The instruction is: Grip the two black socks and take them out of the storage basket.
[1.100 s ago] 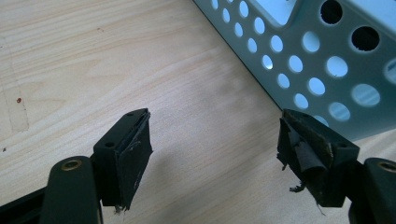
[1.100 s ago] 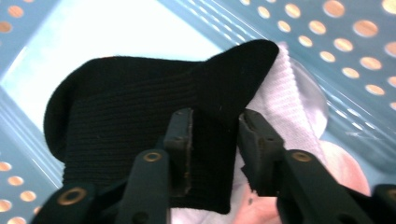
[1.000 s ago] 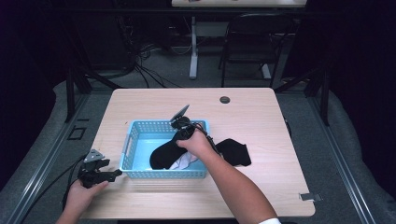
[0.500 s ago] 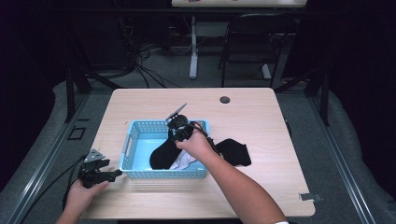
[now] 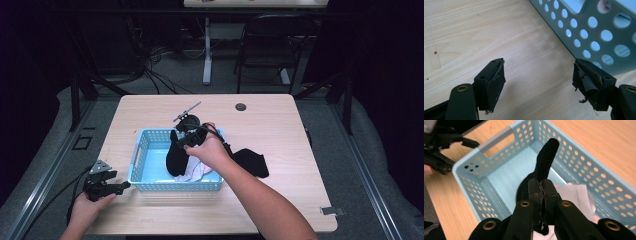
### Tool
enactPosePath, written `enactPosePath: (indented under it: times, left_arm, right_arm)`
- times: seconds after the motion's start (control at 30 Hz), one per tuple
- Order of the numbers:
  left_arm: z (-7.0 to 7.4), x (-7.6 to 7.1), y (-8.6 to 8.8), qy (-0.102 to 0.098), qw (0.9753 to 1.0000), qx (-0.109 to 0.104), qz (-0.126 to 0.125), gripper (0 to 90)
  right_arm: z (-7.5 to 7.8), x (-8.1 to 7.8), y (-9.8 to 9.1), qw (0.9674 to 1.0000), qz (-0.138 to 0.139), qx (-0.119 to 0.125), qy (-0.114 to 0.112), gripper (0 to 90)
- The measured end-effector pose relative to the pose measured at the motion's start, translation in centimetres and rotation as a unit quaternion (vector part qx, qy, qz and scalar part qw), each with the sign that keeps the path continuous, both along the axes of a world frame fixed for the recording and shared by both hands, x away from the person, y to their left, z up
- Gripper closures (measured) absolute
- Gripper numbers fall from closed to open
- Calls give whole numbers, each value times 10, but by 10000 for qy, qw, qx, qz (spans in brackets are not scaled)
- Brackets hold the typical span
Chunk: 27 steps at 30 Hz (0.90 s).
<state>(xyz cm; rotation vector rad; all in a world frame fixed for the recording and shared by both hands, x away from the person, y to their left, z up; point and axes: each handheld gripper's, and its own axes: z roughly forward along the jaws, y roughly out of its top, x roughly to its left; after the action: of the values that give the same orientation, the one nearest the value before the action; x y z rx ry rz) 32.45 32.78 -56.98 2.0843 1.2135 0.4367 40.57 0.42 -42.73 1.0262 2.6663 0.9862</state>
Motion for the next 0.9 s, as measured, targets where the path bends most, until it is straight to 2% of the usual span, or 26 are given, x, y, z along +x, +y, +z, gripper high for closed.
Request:
enactPosePath:
  times: [0.03, 0.13, 0.33, 0.9]
  left_arm:
    - [0, 0, 0, 0, 10000, 0, 0, 258]
    - [0, 0, 0, 5, 10000, -11, 22, 258]
    - [-1, 1, 1, 20, 10000, 13, 21, 258]
    - [-1, 1, 1, 25, 10000, 25, 42, 258]
  right_arm:
    - [0, 0, 0, 10000, 0, 0, 0, 874]
    - [15, -1, -4, 9999, 21, 116, -103, 874]
    - [27, -3, -10, 9996, 6, 185, -206, 874]
    - [42, -10, -17, 9989, 41, 361, -296, 874]
